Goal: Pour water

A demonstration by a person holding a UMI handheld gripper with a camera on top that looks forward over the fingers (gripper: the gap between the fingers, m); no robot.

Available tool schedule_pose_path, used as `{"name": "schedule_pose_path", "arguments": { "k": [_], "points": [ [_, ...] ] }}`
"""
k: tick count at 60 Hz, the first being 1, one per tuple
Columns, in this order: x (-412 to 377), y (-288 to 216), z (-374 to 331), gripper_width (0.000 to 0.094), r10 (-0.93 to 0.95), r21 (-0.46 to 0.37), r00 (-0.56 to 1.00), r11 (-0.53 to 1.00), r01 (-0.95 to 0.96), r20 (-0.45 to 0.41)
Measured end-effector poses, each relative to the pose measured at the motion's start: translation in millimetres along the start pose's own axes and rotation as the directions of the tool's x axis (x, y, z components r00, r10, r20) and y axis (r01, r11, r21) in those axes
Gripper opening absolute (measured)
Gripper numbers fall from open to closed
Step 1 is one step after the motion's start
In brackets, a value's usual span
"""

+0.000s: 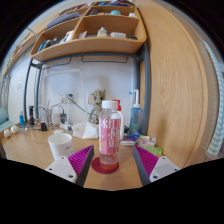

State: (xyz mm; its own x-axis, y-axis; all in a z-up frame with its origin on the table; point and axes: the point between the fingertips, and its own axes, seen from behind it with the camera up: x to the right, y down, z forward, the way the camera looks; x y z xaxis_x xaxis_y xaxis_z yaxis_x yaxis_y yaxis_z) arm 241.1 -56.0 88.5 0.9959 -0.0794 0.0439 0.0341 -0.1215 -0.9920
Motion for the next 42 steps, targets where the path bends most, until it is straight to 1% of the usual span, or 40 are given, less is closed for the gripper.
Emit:
{"name": "schedule_pose_path", "arguments": {
  "k": [5,9,18,26,32,42],
  "points": [
    [-5.7,9.6,-28.8,0.0793,0.035,-0.024,0.999,0.999,-0.035,-0.009],
    [-7.8,15.9,-50.1,0.0793,0.054,-0.043,0.998,0.998,-0.055,-0.034],
    [-11.6,23.8,-82.0,0.0791,0.096,-0.043,0.992,0.994,-0.100,-0.081],
    [-15.3,25.2,-97.0,0.0789,0.113,-0.039,0.989,0.992,-0.118,-0.099],
    [-18.9,22.7,-104.0,0.0788,0.094,-0.024,0.991,0.995,-0.097,-0.095],
    [-30.1,19.9,-114.0,0.0786,0.113,-0.017,0.992,0.993,-0.115,-0.057]
  ]
}}
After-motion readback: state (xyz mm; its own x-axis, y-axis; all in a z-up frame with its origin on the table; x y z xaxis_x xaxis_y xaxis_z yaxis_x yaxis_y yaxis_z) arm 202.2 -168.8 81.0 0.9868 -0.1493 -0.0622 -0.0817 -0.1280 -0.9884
